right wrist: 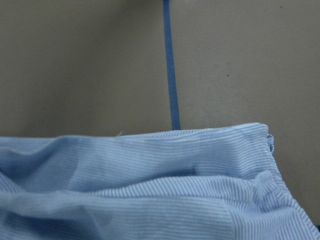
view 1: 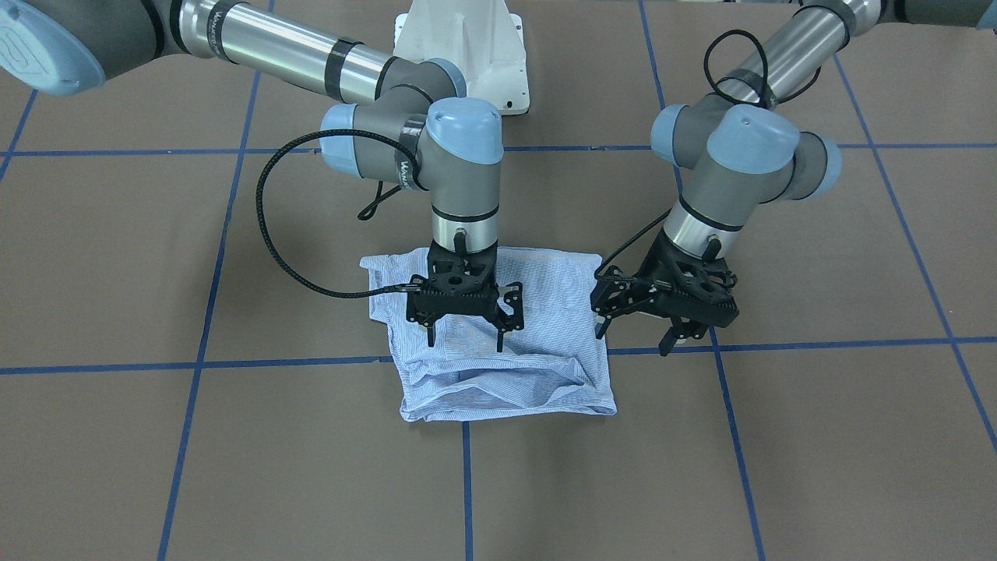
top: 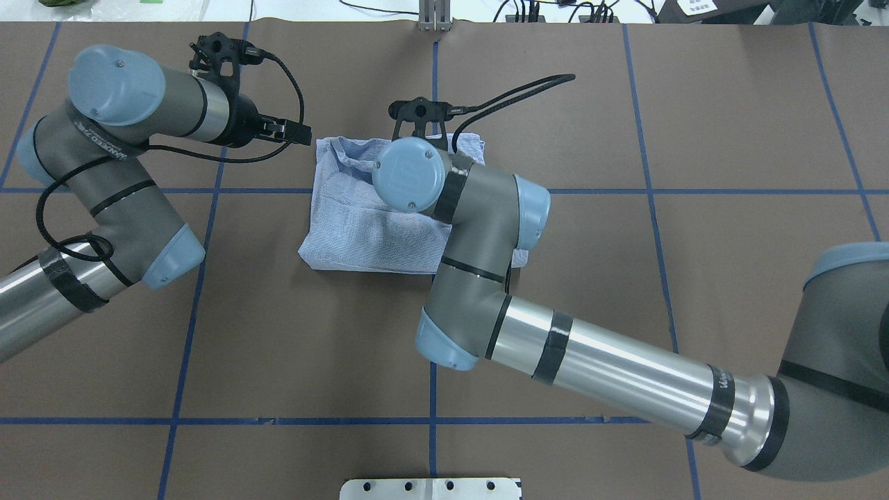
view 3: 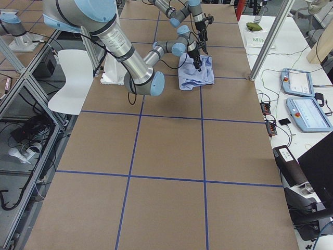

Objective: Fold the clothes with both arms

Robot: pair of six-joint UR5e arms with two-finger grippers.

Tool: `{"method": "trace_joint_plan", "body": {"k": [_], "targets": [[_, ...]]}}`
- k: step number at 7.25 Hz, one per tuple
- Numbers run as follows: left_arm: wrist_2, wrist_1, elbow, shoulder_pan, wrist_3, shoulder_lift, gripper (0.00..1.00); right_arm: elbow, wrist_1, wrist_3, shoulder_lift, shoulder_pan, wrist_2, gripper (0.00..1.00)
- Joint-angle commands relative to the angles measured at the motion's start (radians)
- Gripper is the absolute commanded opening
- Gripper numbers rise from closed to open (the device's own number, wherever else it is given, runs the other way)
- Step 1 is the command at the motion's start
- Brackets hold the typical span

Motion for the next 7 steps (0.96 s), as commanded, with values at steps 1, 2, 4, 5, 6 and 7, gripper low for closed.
{"method": "trace_joint_plan", "body": {"k": [1,2,4,5,6,7], "targets": [[-0.006,-0.002,-0.004,-0.009,0.008,0.008,1.00,-0.024,0.007,-0.194,-0.018,-0.033,-0.100,0.96],[-0.006,-0.002,-0.009,-0.009,0.002,0.011,1.00,-0.053,0.017,-0.201,-0.009,-0.008,-0.099,0.90],[-0.006,-0.001,-0.042,-0.009,0.001,0.037,1.00,-0.233,0.287,-0.206,-0.004,0.058,-0.104,0.89],[-0.006,-0.001,-0.047,-0.009,0.000,0.040,1.00,-0.240,0.292,-0.227,0.010,0.094,-0.097,0.88],[-0.006,-0.001,-0.047,-0.009,0.000,0.040,1.00,-0.242,0.293,-0.264,0.010,0.115,-0.105,0.86],[-0.006,-0.001,-0.047,-0.009,0.000,0.039,1.00,-0.242,0.295,-0.264,0.010,0.121,-0.107,0.86]]}}
